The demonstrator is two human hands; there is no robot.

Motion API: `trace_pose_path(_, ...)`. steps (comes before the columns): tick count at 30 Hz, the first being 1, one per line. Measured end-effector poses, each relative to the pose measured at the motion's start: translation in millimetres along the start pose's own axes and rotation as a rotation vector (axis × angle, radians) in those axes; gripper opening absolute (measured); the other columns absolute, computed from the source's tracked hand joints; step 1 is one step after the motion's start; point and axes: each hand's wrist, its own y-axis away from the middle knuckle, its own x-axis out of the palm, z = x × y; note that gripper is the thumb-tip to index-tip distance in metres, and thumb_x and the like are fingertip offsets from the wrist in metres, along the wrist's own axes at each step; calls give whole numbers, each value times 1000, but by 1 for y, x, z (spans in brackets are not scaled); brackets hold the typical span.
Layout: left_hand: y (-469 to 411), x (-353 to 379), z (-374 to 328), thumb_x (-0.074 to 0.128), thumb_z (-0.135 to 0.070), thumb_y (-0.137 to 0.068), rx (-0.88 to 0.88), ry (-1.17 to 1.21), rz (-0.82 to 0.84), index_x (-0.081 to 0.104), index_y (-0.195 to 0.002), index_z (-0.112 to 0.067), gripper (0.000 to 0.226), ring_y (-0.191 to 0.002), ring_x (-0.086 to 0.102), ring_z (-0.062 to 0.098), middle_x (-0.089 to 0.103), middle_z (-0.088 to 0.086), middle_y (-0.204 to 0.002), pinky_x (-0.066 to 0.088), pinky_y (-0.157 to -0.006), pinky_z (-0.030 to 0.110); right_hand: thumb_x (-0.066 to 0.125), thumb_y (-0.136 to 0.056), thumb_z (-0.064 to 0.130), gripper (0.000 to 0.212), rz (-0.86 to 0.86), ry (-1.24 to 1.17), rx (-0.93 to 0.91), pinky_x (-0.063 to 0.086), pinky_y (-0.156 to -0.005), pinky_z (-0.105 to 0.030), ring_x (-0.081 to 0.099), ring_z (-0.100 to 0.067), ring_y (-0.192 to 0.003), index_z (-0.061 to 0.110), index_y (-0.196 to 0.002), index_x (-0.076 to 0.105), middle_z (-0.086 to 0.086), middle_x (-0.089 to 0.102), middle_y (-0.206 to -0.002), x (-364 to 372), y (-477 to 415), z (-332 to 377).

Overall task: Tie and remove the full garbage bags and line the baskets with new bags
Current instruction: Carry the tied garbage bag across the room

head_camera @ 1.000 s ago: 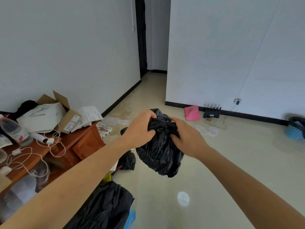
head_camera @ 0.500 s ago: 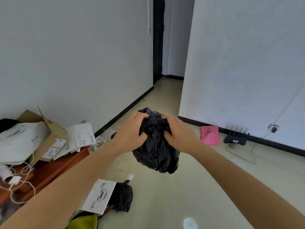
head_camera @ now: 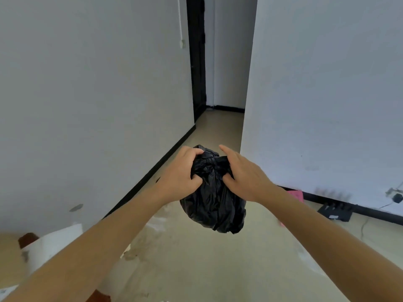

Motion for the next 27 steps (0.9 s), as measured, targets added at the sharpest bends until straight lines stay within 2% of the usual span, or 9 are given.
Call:
trace_pose_path(2, -61, 17, 31, 54, -18, -77, 19, -4, 13, 39, -135, -21, 59, -112, 44, 4, 39, -7, -126, 40, -96, 23, 49, -90, 22, 72, -13, -8, 7, 37, -74, -29, 54, -21, -107, 21, -154, 15, -7, 53, -134, 19, -51, -44)
trace_pose_path(4, -123, 33, 63, 54, -14, -78, 23, 2, 3, 41, -134, -18, 59, -113, 43, 3, 40, -5, -125, 37, -97, 21, 50, -90, 22, 73, -20, -24, 7, 40, -76, -30, 54, -20, -107, 21, -154, 15, -7, 51, -137, 38, -103, -89)
trace_pose_path(7, -217, 49, 104, 57, -9, -80, -6, 4, 7, 42, -135, -16, 57, -113, 44, 6, 40, -3, -125, 40, -99, 24, 51, -90, 22, 74, 7, -61, 9, 46, -85, -34, 54, -23, -115, 21, -154, 14, -8, 47, -143, 57, -187, -151)
trace_pose_path(11, -329, 45, 162, 57, -11, -81, -21, -42, 17, 39, -137, -17, 60, -113, 45, 8, 38, -6, -126, 42, -99, 29, 51, -89, 21, 73, 39, -89, -20, 46, -86, -33, 56, -24, -114, 25, -153, 15, -9, 46, -145, 71, -310, -213)
trace_pose_path(16, -442, 25, 254, 58, -10, -81, -69, -54, -91, 41, -137, -19, 59, -111, 46, 6, 38, -7, -125, 37, -94, 17, 50, -89, 21, 71, 80, -113, -83, 49, -92, -38, 54, -25, -117, 28, -152, 15, -7, 46, -143, 107, -458, -259)
trace_pose_path(20, -533, 31, 352, 59, -6, -81, -114, 1, -138, 42, -136, -20, 59, -108, 44, 1, 40, -6, -123, 30, -88, -1, 49, -91, 24, 71, 104, -75, -131, 51, -84, -41, 58, -26, -108, 26, -153, 14, -9, 47, -141, 161, -576, -307)
trace_pose_path(22, -580, 37, 401, 59, -5, -80, -124, 26, -151, 42, -137, -18, 60, -109, 44, 0, 40, -5, -124, 28, -88, -3, 49, -91, 23, 73, 102, -51, -135, 49, -79, -36, 59, -27, -104, 24, -154, 13, -9, 47, -142, 190, -636, -332)
trace_pose_path(24, -630, 38, 444, 60, -4, -80, -128, 50, -142, 42, -138, -16, 62, -108, 43, -2, 40, -4, -125, 26, -90, -4, 50, -91, 22, 74, 101, -55, -110, 44, -78, -31, 58, -28, -108, 23, -155, 13, -9, 45, -146, 212, -695, -354)
trace_pose_path(27, -711, 28, 497, 60, -5, -80, -107, 70, -114, 41, -138, -17, 62, -109, 39, -3, 38, -5, -125, 26, -90, -4, 51, -91, 21, 74, 112, -55, -96, 45, -80, -32, 57, -28, -113, 24, -155, 12, -8, 43, -148, 231, -781, -388)
